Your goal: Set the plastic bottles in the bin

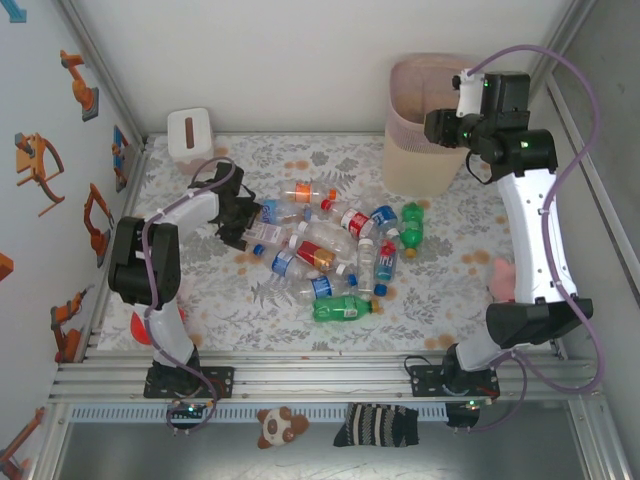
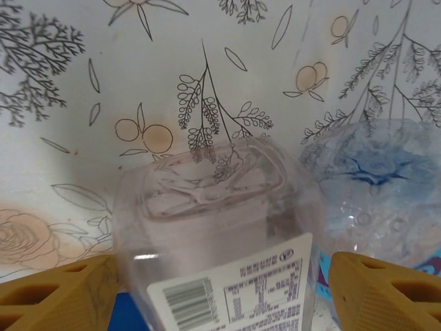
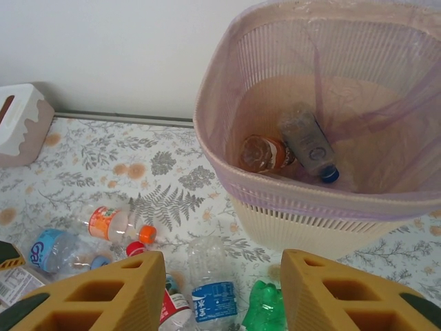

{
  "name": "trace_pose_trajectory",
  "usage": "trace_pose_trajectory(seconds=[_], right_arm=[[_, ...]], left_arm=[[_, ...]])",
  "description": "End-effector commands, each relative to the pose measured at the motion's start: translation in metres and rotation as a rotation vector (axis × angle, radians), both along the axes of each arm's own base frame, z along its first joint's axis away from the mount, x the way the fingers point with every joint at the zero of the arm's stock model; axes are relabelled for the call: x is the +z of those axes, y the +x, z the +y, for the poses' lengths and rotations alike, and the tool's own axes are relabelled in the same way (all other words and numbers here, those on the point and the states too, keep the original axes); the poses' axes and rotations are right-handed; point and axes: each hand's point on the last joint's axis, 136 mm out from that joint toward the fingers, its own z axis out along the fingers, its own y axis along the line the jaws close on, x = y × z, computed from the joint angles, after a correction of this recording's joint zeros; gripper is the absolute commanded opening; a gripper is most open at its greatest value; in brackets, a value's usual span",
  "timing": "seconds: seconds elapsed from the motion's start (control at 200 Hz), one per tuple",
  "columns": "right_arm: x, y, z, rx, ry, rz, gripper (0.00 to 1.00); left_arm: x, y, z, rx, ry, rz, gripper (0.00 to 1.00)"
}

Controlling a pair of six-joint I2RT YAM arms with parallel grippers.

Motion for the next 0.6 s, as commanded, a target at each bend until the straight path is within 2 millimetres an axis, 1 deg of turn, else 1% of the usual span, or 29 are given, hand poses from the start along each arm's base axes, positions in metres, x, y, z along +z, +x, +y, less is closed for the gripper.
trace_pose_trajectory(seconds=[0.0,0.491,0.596], right_arm=[[0.006,-0.011,-0.002,0.001,-0.024,-0.014,0.47],[0.003,-0.013,-0.004,-0.002,-0.038,-0.005,0.47],[0.003,-0.013,-0.004,-0.002,-0.038,-0.006,0.47]], left_arm=[[0.000,0.005,-0.002,0.041,-0.031,0.012,0.78],[-0.017,0.001,0.009,0.093,-0.011,0.068,0.77],[-0.020,0.001,0.012,0.102,-0.010,0.073,0.75]])
